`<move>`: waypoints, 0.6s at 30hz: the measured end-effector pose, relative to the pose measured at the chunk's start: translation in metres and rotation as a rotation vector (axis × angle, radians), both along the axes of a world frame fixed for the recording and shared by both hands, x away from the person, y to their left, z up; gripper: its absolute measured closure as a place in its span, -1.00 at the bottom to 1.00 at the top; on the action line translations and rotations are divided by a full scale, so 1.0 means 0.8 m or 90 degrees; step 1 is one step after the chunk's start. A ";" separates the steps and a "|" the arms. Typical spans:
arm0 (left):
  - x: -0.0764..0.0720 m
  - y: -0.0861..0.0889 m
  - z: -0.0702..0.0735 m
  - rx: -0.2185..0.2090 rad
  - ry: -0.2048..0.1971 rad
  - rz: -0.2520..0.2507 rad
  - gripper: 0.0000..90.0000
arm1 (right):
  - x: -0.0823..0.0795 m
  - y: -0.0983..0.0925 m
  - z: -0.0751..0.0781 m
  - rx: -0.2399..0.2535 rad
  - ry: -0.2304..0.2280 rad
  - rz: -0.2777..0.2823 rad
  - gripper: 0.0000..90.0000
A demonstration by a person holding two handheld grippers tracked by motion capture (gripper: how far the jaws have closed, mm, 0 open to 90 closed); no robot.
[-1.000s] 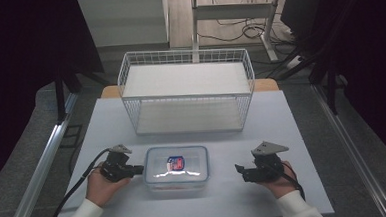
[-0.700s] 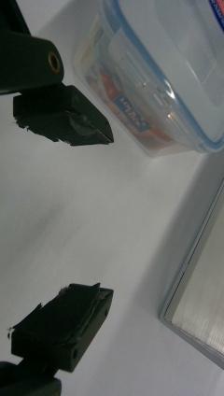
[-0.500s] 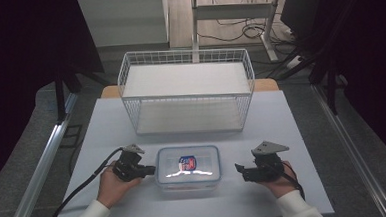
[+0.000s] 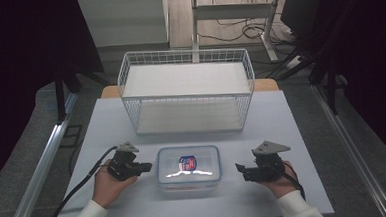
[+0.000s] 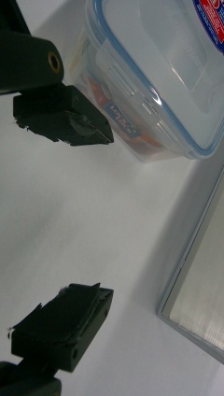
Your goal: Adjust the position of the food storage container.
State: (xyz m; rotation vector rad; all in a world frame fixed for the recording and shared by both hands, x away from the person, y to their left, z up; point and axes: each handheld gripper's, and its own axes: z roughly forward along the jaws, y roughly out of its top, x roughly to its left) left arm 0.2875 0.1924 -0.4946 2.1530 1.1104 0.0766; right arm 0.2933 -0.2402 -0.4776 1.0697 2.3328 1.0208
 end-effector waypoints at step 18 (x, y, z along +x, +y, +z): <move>-0.015 0.028 0.013 -0.055 -0.066 0.074 -0.28 | -0.002 0.003 0.001 0.016 0.003 0.015 -0.54</move>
